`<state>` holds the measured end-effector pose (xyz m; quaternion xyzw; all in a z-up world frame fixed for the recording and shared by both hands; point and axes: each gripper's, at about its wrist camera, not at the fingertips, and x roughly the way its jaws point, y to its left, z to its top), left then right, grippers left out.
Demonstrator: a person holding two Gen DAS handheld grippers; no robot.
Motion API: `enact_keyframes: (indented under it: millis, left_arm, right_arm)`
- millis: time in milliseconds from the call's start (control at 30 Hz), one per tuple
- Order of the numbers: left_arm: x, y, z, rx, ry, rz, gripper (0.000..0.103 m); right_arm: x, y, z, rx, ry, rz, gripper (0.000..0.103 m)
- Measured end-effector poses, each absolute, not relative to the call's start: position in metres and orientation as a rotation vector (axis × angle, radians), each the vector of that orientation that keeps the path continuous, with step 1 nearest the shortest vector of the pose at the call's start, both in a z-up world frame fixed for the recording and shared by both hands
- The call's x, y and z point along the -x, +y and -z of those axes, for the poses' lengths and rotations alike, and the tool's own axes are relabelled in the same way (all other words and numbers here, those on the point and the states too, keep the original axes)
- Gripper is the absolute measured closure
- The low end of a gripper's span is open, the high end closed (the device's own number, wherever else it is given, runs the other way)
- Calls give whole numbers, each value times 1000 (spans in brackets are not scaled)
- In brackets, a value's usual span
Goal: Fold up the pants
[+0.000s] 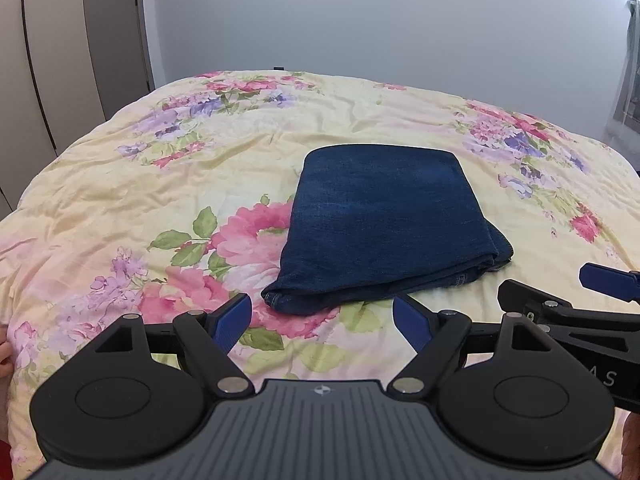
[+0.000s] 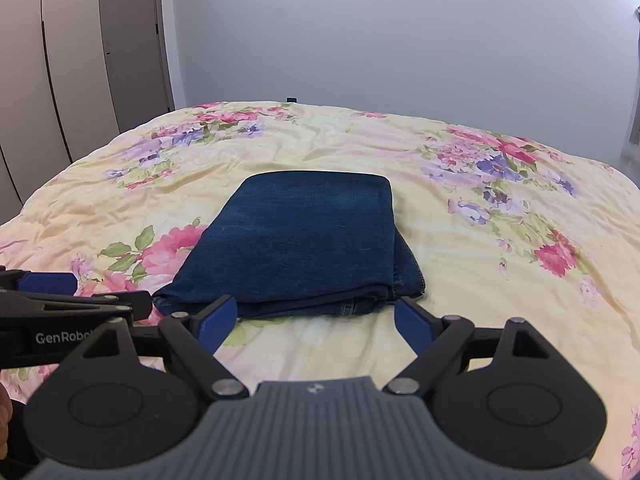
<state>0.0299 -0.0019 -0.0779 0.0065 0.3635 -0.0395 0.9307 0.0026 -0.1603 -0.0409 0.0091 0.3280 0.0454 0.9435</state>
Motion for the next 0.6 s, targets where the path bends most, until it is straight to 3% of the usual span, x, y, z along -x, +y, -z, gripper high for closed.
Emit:
enact_keyframes:
  millis: [600]
  left_arm:
    - [-28, -4, 77, -13, 743, 81, 9]
  right_arm:
    - [-1, -164, 38, -19, 664, -89, 21]
